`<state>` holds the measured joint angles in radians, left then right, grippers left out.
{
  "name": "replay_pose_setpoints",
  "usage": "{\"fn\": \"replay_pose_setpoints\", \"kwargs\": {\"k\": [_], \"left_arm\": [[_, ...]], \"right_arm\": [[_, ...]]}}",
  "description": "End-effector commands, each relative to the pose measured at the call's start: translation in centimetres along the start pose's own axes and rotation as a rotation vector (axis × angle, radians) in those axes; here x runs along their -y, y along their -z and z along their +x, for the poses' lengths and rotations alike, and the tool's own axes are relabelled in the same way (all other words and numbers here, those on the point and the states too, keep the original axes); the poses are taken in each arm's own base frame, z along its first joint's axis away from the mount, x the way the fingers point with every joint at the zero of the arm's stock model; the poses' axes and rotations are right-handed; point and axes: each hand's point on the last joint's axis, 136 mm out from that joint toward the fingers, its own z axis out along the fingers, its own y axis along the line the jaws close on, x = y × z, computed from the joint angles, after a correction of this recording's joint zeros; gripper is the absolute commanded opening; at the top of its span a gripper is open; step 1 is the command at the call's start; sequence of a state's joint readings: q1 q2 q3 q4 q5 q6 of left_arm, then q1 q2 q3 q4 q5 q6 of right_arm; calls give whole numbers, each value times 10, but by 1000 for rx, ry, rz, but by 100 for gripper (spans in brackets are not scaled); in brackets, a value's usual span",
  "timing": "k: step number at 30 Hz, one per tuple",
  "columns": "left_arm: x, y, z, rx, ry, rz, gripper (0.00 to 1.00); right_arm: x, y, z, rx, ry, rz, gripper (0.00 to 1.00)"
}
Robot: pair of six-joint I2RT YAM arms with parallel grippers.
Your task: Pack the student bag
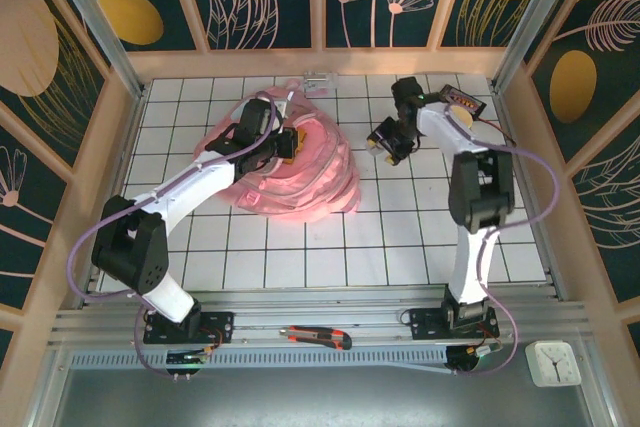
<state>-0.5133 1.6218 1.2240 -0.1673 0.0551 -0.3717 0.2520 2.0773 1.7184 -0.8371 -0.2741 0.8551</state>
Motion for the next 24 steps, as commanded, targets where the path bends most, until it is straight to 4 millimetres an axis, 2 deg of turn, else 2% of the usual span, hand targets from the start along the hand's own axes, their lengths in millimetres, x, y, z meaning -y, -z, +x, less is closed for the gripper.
{"fn": "replay_pose_setpoints", "kwargs": {"k": [1,6,14,24], "left_arm": [[29,23,-31,111,-26,112,0],[25,26,-29,114,-36,91,0],[20,23,-28,113,-72,62,0],[21,17,-25,99,-88,69,0]], "right_arm": [[2,-7,-23,11,-42,75,58],[1,-27,-48,7,-75,118,65],[20,-38,-60,3,-125,174,72],[34,-49,-83,27,-159,196,73]]}}
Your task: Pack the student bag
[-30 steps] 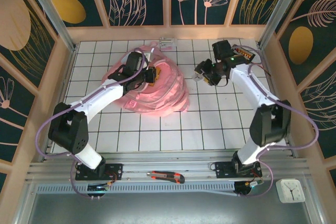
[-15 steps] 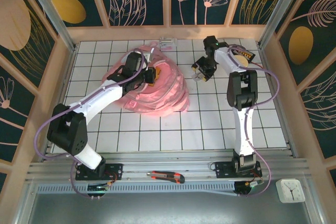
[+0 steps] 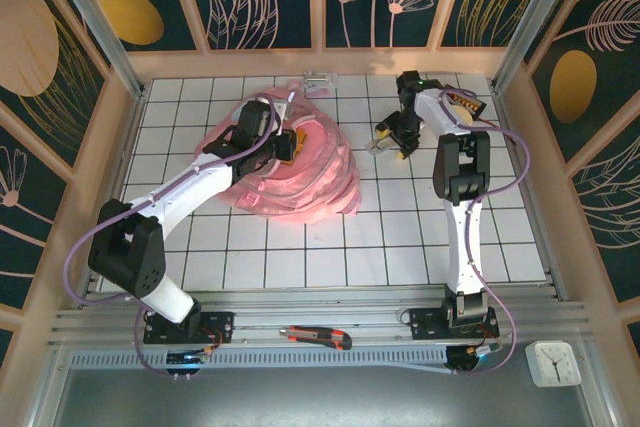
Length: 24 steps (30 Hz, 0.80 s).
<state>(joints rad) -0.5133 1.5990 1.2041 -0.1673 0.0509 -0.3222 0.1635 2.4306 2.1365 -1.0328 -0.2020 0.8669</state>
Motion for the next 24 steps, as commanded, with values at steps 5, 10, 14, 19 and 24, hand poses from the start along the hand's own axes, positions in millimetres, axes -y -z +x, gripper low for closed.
{"fn": "replay_pose_setpoints", "kwargs": {"k": [5,10,14,19,24], "left_arm": [[19,12,-26,91,-45,64,0],[20,13,-24,89,-40,71,0],[19,14,-23,89,-42,67,0],[15,18,-23,103,-43,51,0],[15,19,-24,113,-47,48,0]], "right_arm": [[12,-16,-14,3,-35,57,73],[11,-22,-17,-11,-36,39,73],[16,-15,-9,-19,-6,69,72],[51,-12,31,-53,44,128,72],[99,-4,71,-88,55,158,72]]}}
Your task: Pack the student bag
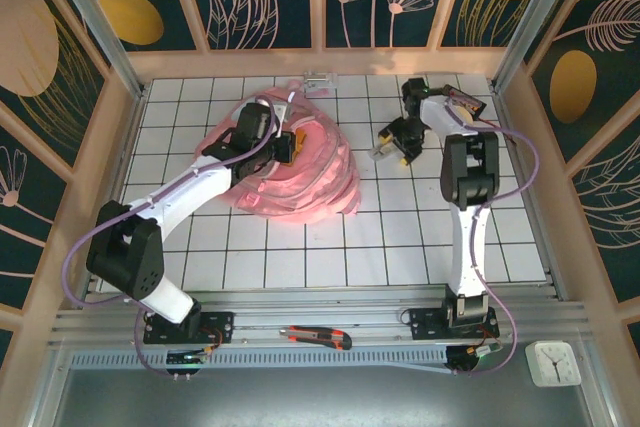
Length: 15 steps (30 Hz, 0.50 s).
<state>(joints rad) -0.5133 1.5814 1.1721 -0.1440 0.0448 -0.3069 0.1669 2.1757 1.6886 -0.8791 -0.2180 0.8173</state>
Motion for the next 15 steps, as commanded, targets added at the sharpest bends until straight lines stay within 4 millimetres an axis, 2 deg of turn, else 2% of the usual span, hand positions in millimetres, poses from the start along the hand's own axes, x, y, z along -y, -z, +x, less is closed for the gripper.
{"fn": "replay_pose_setpoints", "kwargs": {"k": [1,4,8,10,15], "left_arm": [[16,16,-28,104,-33,52,0],[18,15,-29,103,-35,57,0],[19,13,-28,99,-31,66,0],[20,13,-27,98,-30,70,0],[19,16,-28,100,-25,66,0]], "right_arm": [[52,-10,36,-56,17,143,72],[72,1,57,-54,42,170,72],[82,17,79,-38,101,187,72],[78,27,81,-17,136,175,72],[46,61,75,101,224,142,73]]}}
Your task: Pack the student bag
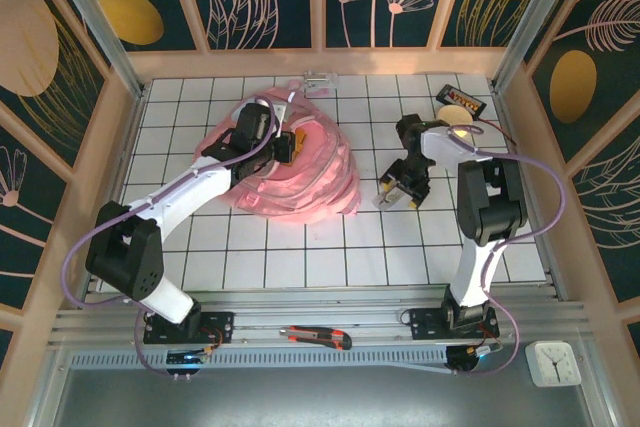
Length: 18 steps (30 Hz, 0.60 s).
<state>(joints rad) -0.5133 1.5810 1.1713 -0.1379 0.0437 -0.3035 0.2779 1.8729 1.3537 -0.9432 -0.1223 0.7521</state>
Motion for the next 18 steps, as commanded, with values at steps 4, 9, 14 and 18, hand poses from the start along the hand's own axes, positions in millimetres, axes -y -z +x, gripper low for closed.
{"fn": "replay_pose_setpoints", "kwargs": {"k": [4,9,14,18], "left_arm": [[17,20,-28,103,-15,57,0],[17,26,-26,107,5,58,0],[15,28,-23,103,13,54,0],[14,28,-22,101,14,49,0]], "right_arm": [[-5,24,-5,94,51,39,73],[1,5,-8,76,-3,11,73],[-1,-4,-26,80,-25,-28,73],[-12,-11,-33,63,-13,-38,73]]}}
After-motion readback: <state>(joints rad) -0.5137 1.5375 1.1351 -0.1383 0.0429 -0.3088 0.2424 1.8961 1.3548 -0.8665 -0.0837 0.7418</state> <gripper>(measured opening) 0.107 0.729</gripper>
